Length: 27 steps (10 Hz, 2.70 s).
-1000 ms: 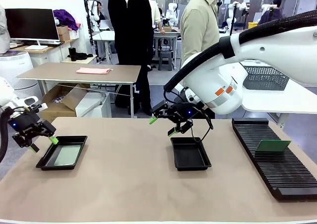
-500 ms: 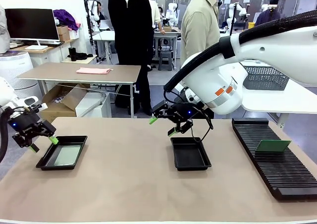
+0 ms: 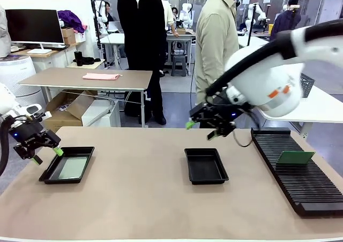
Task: Inspect and transfer BCBs to ESD trays.
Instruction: Pick up the Blank PCB from the PCB Rack and place it in the right ESD tray.
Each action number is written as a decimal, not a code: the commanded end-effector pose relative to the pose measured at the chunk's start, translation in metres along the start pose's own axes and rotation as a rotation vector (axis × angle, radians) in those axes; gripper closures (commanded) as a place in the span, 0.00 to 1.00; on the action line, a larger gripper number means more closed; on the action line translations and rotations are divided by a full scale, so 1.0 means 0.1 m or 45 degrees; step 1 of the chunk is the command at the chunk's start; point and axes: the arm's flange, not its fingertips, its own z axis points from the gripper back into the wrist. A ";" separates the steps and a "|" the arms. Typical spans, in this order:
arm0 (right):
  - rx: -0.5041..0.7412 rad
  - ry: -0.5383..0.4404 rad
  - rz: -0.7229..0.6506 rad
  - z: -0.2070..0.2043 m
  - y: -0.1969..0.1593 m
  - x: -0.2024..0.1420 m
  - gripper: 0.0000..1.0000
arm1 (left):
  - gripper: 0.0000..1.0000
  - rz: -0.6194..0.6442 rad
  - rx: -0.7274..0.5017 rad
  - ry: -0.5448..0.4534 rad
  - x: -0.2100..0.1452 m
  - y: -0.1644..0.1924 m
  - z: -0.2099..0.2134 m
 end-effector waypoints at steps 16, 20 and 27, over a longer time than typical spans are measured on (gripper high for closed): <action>-0.575 0.340 1.206 2.50 -0.96 -0.20 0.00 | 0.00 -0.007 0.000 -0.006 0.00 0.01 0.01; -0.468 0.518 1.535 2.77 -1.21 -0.17 0.00 | 0.00 -0.007 0.000 -0.006 0.00 0.01 0.01; -0.317 0.606 1.853 3.01 -1.63 -0.04 0.00 | 0.00 -0.007 0.000 -0.006 0.00 0.01 0.01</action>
